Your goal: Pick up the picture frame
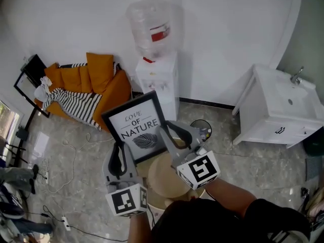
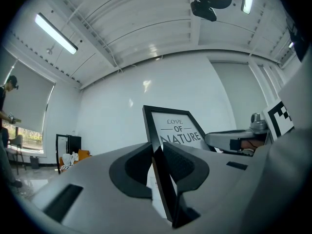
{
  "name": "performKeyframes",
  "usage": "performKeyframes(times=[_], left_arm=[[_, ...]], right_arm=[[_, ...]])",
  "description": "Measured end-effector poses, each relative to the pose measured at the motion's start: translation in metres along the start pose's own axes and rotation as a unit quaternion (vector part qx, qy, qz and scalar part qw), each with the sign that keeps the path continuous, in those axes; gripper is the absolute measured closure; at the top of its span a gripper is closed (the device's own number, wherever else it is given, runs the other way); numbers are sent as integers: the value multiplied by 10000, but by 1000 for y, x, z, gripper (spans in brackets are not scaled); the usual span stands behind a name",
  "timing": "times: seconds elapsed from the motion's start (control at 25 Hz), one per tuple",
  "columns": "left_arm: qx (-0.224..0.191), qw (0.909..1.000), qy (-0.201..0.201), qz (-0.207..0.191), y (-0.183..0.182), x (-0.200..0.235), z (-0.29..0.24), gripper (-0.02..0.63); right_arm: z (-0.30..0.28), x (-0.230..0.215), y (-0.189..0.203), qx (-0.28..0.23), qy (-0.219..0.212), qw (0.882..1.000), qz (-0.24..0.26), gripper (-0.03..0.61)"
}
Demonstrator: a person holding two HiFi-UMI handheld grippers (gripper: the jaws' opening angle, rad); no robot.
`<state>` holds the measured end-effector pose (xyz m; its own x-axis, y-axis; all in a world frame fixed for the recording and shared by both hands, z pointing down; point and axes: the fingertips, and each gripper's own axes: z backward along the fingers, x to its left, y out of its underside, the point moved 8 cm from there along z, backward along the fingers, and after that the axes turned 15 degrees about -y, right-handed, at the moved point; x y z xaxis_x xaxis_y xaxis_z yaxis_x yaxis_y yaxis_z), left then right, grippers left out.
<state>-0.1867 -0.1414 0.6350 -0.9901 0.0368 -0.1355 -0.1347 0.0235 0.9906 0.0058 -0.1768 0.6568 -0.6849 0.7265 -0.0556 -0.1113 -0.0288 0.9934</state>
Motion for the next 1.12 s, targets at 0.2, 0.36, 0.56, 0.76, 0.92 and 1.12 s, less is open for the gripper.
performKeyframes(times=[0.2,0.36,0.56,0.76,0.92,1.12], left_arm=[[-315,9994,-75,-78,-14,-5,8,529],[-460,9988,-151,-100,-17,-7,12,529],[-776,9967,-176,-163,-27,-11,20,529],[-913,9954,-229,-170,-26,-12,22,529],[-994,9942,-347,-233,-16,-14,19,529],[-982,9939,-461,-190,-17,-16,21,529]], right_arm=[[5,-3,-13,-263,-123,9995,138,512],[9,-2,-15,-359,-236,9986,320,511],[15,-1,-26,-602,-253,9968,450,511],[15,2,-30,-674,-266,9957,581,511],[10,-6,-16,-748,-357,9945,637,511],[11,-8,-19,-763,-465,9939,650,511]])
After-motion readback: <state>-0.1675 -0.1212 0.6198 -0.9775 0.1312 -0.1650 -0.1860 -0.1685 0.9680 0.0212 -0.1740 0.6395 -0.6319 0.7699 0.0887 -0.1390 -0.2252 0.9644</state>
